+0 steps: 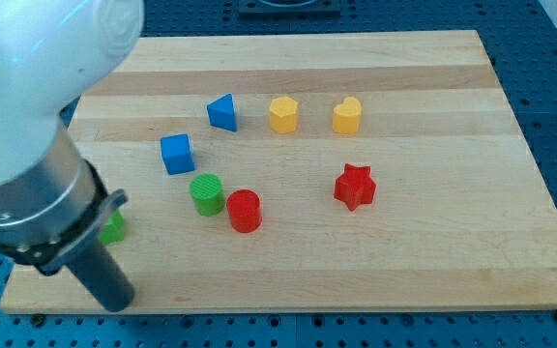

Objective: Slightly push the green star towards the top side of the board

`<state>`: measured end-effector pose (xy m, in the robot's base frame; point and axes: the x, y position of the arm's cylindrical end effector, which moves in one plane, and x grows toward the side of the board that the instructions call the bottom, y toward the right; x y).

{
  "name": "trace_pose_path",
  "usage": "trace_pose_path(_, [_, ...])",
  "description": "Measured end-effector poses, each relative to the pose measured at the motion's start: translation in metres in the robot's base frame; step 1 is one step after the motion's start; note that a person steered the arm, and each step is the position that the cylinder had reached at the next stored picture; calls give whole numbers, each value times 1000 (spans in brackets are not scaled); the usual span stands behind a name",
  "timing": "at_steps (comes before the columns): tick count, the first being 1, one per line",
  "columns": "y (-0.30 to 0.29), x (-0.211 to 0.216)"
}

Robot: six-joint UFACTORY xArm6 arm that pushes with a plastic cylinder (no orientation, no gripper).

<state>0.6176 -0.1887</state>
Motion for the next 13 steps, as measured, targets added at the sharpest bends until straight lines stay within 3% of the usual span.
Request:
trace_pose_path(1, [-36,-1])
trace_pose_path(2, [-38,-45])
trace_pose_path(9, [-13,-69])
trace_pose_path(10, [-1,-56])
trace_pose_path(13, [115,-33])
